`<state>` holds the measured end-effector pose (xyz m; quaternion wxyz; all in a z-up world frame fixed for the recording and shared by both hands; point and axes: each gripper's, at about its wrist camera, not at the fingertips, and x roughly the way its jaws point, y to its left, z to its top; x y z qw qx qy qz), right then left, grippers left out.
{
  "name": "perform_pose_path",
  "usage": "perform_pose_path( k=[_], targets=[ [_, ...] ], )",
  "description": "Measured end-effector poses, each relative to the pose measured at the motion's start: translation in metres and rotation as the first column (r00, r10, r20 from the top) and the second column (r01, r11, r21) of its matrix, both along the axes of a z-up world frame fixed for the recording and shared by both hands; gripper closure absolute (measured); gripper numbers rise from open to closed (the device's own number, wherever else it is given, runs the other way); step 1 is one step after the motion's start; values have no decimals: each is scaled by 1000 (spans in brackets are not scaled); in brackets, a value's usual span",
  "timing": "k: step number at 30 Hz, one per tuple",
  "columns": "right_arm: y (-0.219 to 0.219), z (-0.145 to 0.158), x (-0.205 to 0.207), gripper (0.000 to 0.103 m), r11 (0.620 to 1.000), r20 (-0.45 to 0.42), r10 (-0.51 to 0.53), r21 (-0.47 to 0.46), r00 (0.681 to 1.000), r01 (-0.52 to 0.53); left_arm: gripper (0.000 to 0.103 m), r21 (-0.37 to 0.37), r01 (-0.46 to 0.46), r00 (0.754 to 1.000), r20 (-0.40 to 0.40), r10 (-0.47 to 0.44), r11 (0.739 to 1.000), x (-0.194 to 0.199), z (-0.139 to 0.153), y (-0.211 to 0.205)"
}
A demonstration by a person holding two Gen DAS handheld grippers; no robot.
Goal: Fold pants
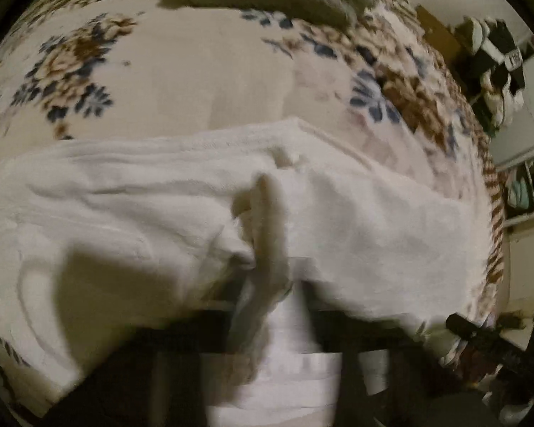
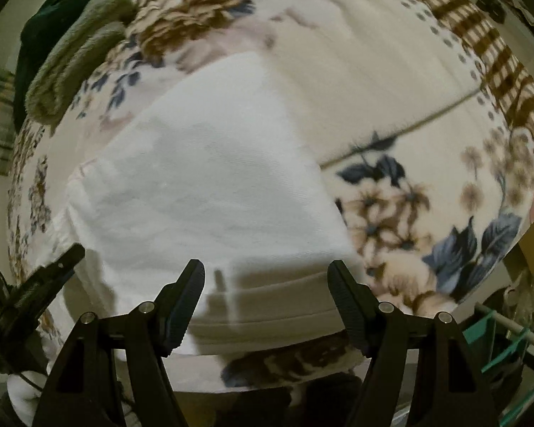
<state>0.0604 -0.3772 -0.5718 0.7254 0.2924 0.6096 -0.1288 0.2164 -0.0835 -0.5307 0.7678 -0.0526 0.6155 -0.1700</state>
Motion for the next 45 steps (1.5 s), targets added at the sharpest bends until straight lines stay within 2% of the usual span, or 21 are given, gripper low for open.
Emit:
perform_pose_path(
  k=[3, 5, 8, 11, 15, 18, 19, 20, 21, 23, 25, 26, 28, 31, 32, 34, 36, 38, 40, 43, 45],
  targets=[
    [-1, -4, 1, 29, 1000, 6, -10, 2, 1000, 10, 102, -24, 11, 998, 62, -10, 1000, -9, 17, 9],
    [-3, -3, -1, 29, 1000, 12, -7, 4, 1000, 7, 102, -64, 12, 998, 64, -8, 998, -17, 31, 20],
    [-3, -2, -3, 29, 1000, 11, -3, 13, 1000, 3, 102, -135, -21, 1000, 9, 22, 991, -28, 44, 39],
    [-4, 4, -11, 29, 999, 2, 4, 32, 1000, -4, 102, -191, -76, 993, -101, 57, 979, -35, 43, 55],
    [1, 15, -19, 29, 998, 7, 20, 56, 1000, -20, 102, -275, -186, 968, -214, 129, 943, -27, 42, 64],
    [3, 22, -23, 29, 998, 6, 41, 44, 999, -41, 102, -354, -245, 951, -270, 152, 903, -18, 53, 65],
    [3, 22, -24, 29, 998, 4, 43, 47, 999, -44, 102, -401, -307, 926, -336, 173, 863, -17, 52, 70],
    [2, 22, -25, 29, 998, 2, 45, 50, 999, -45, 102, -422, -334, 913, -367, 177, 843, -16, 52, 71],
    [1, 22, -25, 29, 998, -1, 45, 52, 999, -44, 102, -422, -333, 913, -368, 177, 843, -15, 54, 72],
    [0, 21, -25, 29, 998, 2, 44, 53, 999, -44, 102, -373, -283, 933, -322, 163, 883, -12, 52, 70],
    [0, 19, -24, 29, 998, -9, 48, 46, 999, -48, 101, -330, -314, 902, -398, 171, 890, -12, 28, 77],
    [0, 19, -24, 29, 998, -12, 44, 51, 999, -44, 101, -284, -303, 899, -402, 174, 910, -13, 13, 79],
    [0, 17, -22, 29, 997, -15, 49, 65, 999, -48, 98, -215, -255, 907, -392, 156, 943, -13, -10, 81],
    [5, 16, -18, 29, 996, -31, 71, 53, 997, -70, 97, -143, -214, 926, -346, 154, 966, -13, -21, 79],
    [7, 16, -17, 29, 996, -39, 81, 52, 996, -79, 97, -126, -202, 934, -322, 153, 971, -13, -19, 78],
    [9, 16, -16, 29, 994, -44, 97, 53, 994, -95, 88, -138, -192, 958, -241, 155, 972, -12, -5, 75],
    [11, 18, -16, 27, 994, -41, 105, 37, 994, -103, 63, -170, -188, 969, -190, 155, 967, -14, 6, 73],
    [10, 20, -17, 27, 996, -33, 91, 16, 995, -90, 60, -167, -174, 976, -161, 147, 971, -18, 12, 64],
    [4, 20, -21, 27, 999, -30, 52, 18, 998, -52, 60, -133, -130, 979, -173, 106, 983, -22, 4, 52],
    [-7, 15, -28, 27, 999, -42, -8, 53, 999, 11, 62, -116, -80, 967, -250, 48, 990, -36, -15, 34],
    [-12, 12, -32, 27, 997, -50, -32, 63, 998, 35, 62, -103, -66, 963, -266, 37, 993, -47, -22, 29]
  ],
)
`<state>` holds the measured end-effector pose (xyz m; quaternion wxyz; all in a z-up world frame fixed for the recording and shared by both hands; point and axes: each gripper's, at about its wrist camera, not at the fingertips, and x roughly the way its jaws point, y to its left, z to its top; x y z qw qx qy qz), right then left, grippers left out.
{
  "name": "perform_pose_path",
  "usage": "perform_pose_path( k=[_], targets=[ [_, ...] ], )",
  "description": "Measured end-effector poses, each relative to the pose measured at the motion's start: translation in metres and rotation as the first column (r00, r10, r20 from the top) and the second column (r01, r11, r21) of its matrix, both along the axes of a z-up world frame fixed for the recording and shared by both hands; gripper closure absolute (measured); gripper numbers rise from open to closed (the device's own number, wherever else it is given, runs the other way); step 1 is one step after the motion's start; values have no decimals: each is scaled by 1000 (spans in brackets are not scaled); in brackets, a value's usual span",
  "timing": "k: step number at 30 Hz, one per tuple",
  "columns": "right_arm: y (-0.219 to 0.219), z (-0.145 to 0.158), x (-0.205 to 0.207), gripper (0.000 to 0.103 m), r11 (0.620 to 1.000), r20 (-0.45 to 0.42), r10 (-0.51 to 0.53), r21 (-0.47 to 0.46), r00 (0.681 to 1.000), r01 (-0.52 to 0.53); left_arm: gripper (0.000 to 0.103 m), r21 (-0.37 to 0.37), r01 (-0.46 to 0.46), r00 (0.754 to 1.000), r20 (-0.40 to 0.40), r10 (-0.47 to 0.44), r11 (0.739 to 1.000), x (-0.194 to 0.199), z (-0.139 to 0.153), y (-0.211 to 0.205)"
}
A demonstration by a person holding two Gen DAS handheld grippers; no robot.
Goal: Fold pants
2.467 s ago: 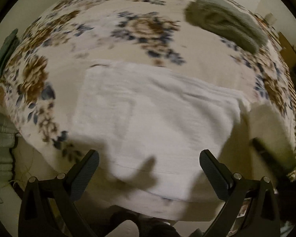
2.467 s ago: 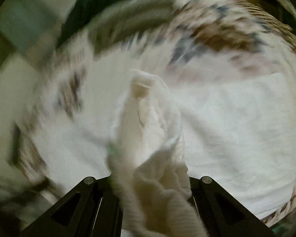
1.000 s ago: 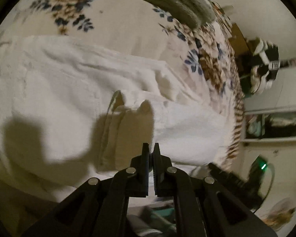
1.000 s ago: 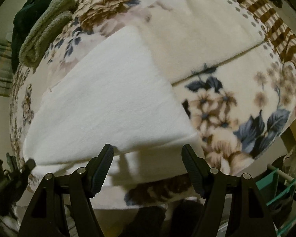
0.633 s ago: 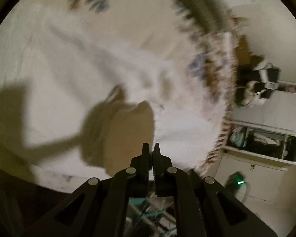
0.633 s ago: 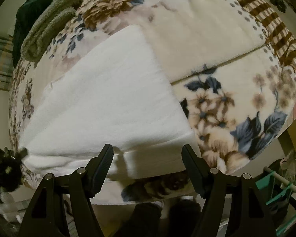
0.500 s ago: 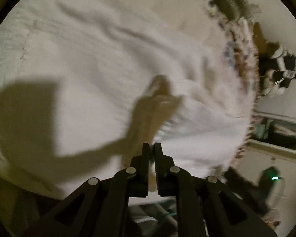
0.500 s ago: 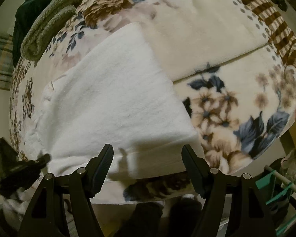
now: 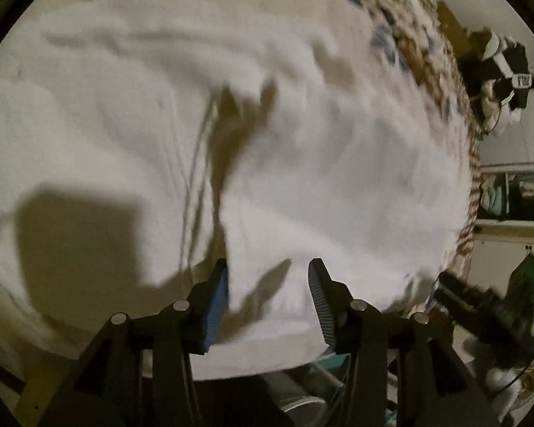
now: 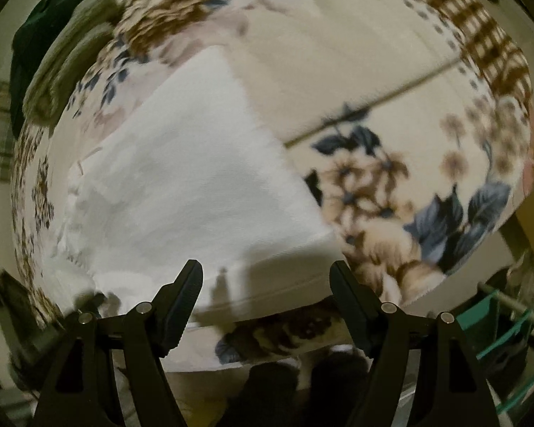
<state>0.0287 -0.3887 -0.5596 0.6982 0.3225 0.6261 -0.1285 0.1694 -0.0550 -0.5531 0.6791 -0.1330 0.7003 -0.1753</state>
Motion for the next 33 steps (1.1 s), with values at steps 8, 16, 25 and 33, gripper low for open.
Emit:
perform_pose_path(
  k=[8, 16, 25, 33],
  targets=[
    [5, -11, -4, 27, 1000, -21, -8, -8, 1000, 7, 101, 54, 58, 986, 154, -65, 997, -6, 9, -7],
    [15, -4, 8, 27, 999, -3, 32, -13, 999, -32, 100, 24, 99, 993, 64, -100, 995, 2, -3, 18],
    [46, 6, 26, 24, 976, -22, 175, -131, 984, -176, 97, 42, 61, 997, 54, -63, 997, 4, -12, 14],
    [88, 9, 49, 1, 932, -84, 213, -280, 973, -229, 6, 168, -78, 973, 227, 38, 983, 0, 30, 34]
  ],
)
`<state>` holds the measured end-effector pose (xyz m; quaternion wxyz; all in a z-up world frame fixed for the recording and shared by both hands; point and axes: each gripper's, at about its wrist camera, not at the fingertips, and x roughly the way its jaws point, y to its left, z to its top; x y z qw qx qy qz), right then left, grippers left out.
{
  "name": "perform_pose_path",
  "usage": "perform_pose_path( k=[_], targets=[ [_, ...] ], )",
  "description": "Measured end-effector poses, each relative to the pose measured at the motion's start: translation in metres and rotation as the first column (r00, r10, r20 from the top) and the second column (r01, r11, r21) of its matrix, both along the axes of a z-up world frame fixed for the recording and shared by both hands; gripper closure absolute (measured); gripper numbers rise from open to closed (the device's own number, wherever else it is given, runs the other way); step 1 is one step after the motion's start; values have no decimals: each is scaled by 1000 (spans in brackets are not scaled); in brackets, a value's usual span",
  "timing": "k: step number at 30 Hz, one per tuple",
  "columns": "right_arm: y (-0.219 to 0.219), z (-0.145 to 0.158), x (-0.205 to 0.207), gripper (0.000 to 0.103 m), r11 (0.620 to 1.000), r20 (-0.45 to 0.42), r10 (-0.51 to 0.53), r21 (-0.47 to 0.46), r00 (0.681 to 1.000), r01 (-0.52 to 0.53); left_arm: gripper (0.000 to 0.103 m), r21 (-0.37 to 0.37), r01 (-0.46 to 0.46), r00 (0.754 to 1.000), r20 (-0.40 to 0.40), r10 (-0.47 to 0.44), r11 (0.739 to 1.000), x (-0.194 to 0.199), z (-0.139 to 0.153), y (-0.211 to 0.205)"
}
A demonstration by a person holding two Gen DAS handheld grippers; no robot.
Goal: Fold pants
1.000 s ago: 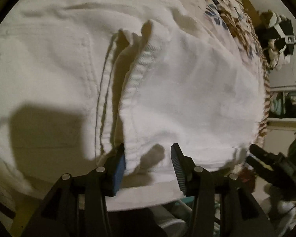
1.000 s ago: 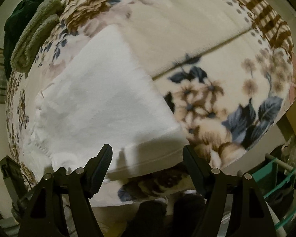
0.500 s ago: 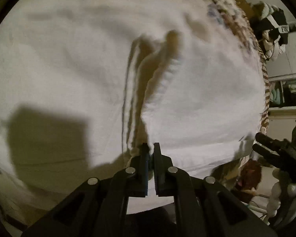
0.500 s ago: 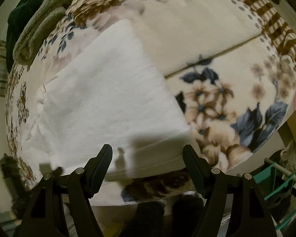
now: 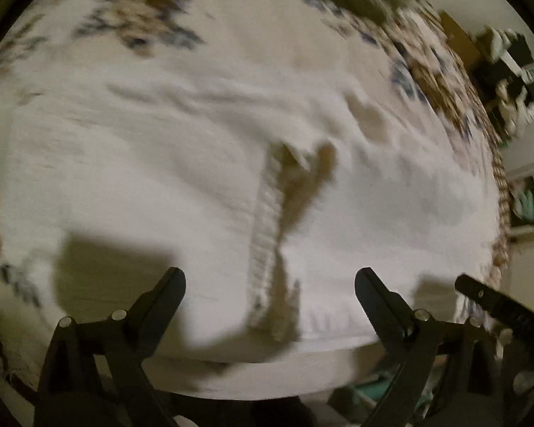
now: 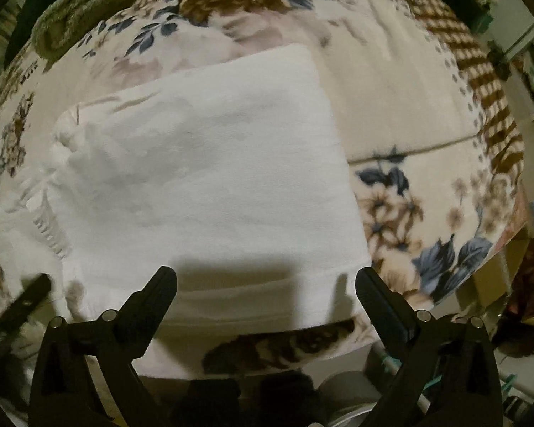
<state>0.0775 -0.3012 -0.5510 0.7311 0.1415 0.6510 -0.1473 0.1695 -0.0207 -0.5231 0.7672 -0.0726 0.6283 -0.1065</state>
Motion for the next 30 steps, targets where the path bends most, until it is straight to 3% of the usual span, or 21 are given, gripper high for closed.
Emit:
perform_pose_path(
  k=[4, 9, 12, 13, 15, 17, 18, 20, 22, 24, 25, 26, 28, 30],
  targets=[
    [20, 6, 13, 0, 998, 8, 8, -55, 1000, -7, 6, 58, -117, 993, 37, 115, 991, -1, 10, 37],
    [43, 13, 30, 0, 1000, 13, 23, -2, 1000, -23, 6, 79, -291, 956, 47, 288, 953, -2, 11, 104],
    [57, 19, 35, 0, 998, 30, 28, 48, 999, -29, 6, 12, -463, 887, 9, 463, 886, -8, 3, 159],
    [64, 19, 38, 0, 998, 29, 34, 54, 999, -36, 6, -29, -540, 841, -13, 540, 841, -14, -5, 183],
    [76, 17, 45, 0, 996, 19, 62, 58, 998, -63, 7, -84, -631, 776, -49, 629, 772, -22, -21, 209],
    [87, 14, 53, 0, 995, 4, 85, 49, 996, -85, 12, -170, -672, 737, -70, 672, 720, -25, -37, 220],
    [91, 13, 57, 0, 995, -2, 92, 48, 996, -91, 19, -230, -681, 725, -76, 685, 695, -25, -46, 225],
    [98, 8, 64, 0, 995, -21, 92, 47, 995, -91, 27, -327, -666, 726, -81, 683, 670, -22, -60, 225],
    [98, 1, 66, 0, 995, -35, 83, 52, 996, -81, 29, -356, -651, 739, -94, 668, 670, -17, -70, 223],
    [98, -3, 70, 0, 996, -46, 75, 47, 996, -72, 33, -383, -646, 734, -74, 675, 660, -16, -70, 219],
    [98, -4, 72, 0, 997, -52, 70, 46, 996, -67, 42, -394, -642, 731, -57, 680, 658, -18, -68, 220],
    [99, -5, 73, 0, 997, -52, 65, 49, 997, -62, 70, -395, -646, 724, -44, 688, 654, -21, -66, 222],
    [100, -5, 75, 0, 997, -49, 63, 51, 997, -61, 74, -429, -636, 720, -29, 693, 642, -30, -62, 229],
    [101, -6, 76, 0, 997, -54, 64, 44, 996, -62, 76, -448, -601, 731, 25, 682, 661, -33, -53, 230]
  ],
)
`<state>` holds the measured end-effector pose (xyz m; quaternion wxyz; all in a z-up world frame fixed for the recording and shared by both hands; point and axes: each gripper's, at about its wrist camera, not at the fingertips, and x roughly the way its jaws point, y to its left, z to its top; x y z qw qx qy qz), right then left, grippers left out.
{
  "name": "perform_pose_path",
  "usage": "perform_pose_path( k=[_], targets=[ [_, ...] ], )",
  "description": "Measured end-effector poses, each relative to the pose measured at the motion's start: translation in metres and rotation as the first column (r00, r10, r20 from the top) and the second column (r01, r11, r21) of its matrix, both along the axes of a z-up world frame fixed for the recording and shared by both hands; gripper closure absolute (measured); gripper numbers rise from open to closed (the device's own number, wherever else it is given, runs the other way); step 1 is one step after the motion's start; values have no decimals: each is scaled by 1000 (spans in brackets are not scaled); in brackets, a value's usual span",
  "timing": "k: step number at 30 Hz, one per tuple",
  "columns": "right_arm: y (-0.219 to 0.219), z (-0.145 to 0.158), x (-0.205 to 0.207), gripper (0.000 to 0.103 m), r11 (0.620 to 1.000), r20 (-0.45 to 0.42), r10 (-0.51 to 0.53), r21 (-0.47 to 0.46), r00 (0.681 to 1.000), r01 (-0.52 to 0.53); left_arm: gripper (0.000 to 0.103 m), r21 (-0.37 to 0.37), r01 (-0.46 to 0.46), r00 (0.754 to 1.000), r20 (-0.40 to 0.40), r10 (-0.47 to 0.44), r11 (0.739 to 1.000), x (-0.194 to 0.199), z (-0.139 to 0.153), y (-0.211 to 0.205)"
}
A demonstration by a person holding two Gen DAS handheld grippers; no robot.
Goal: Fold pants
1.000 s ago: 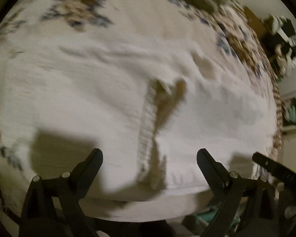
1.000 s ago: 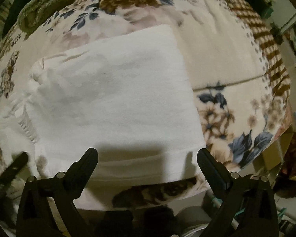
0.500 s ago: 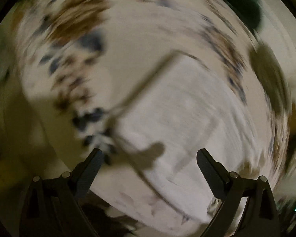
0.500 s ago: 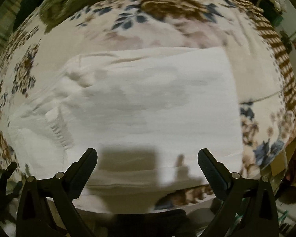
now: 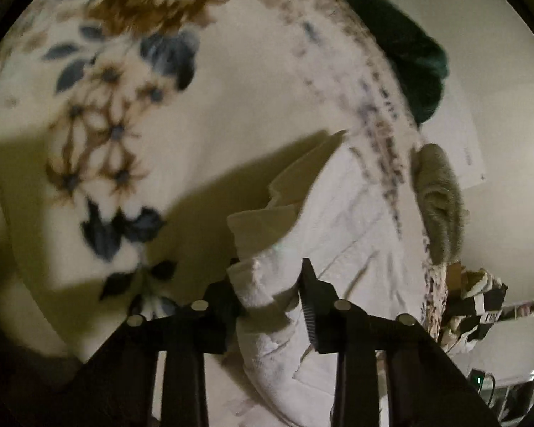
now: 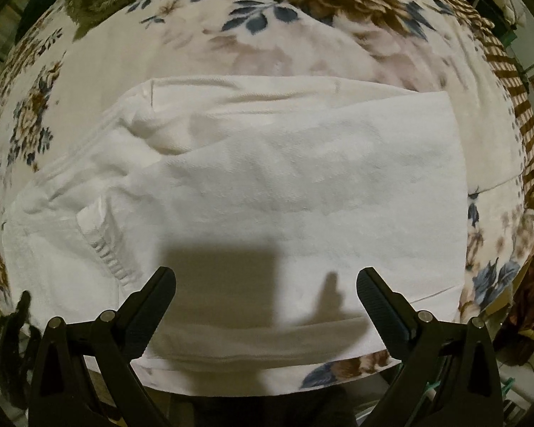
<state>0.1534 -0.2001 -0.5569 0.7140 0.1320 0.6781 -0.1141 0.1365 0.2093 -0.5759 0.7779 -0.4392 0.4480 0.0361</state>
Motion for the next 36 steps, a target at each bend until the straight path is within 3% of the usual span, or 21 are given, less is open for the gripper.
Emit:
perform_pose_path(
  k=[2, 5, 8, 10, 11, 16, 19, 21, 22, 24, 26, 29, 32, 34, 36],
  targets=[
    [0, -4, -1, 0, 1000, -11, -4, 13, 1000, 4, 76, 0, 5, 1000, 26, -5, 1000, 1, 0, 0],
    [-6, -8, -3, 0, 999, -27, -28, 44, 999, 29, 55, -106, -35, 999, 3, 35, 994, 13, -25, 8],
    [-10, -10, -7, 0, 996, -29, -50, 66, 998, 52, 57, -172, -60, 998, 22, 65, 983, 27, -39, 13],
    [-14, -11, -12, 0, 996, -28, -58, 69, 998, 60, 77, -103, -7, 999, 53, 12, 995, 43, -25, 5],
    [-17, -11, -12, 0, 996, -25, -60, 67, 998, 62, 80, -90, 11, 998, 67, -5, 996, 45, -18, 2],
    [-34, -5, -23, 0, 994, 9, -74, 80, 997, 73, 82, 43, 138, 966, 217, -144, 990, 47, 61, -33],
    [-55, 1, -33, 0, 991, 33, -88, 104, 996, 84, 83, 118, 250, 910, 312, -275, 961, 40, 123, -75],
    [-72, 6, -42, 0, 989, 49, -96, 116, 994, 89, 84, 149, 322, 863, 360, -354, 935, 36, 157, -110],
    [-83, 9, -47, 0, 989, 57, -101, 118, 993, 94, 84, 168, 384, 822, 386, -419, 908, 32, 178, -141],
    [-108, 15, -57, 0, 986, 61, -118, 123, 991, 109, 85, 173, 444, 779, 410, -474, 879, 24, 196, -180],
    [-143, 26, -65, 0, 983, 73, -141, 125, 987, 132, 85, 182, 522, 724, 423, -545, 834, 19, 206, -237],
    [-196, 33, -92, 0, 982, 81, -172, 87, 982, 165, 85, 168, 620, 664, 409, -626, 766, 16, 199, -319],
    [-244, 33, -112, 0, 977, 68, -206, 64, 976, 202, 85, 204, 704, 600, 342, -724, 680, 15, 174, -400],
    [-276, 31, -128, 0, 972, 55, -233, 54, 971, 230, 85, 226, 747, 562, 289, -775, 625, 17, 159, -436],
    [-302, 29, -140, 0, 968, 53, -248, 53, 967, 245, 84, 235, 780, 540, 215, -814, 580, 13, 148, -461]
  ],
)
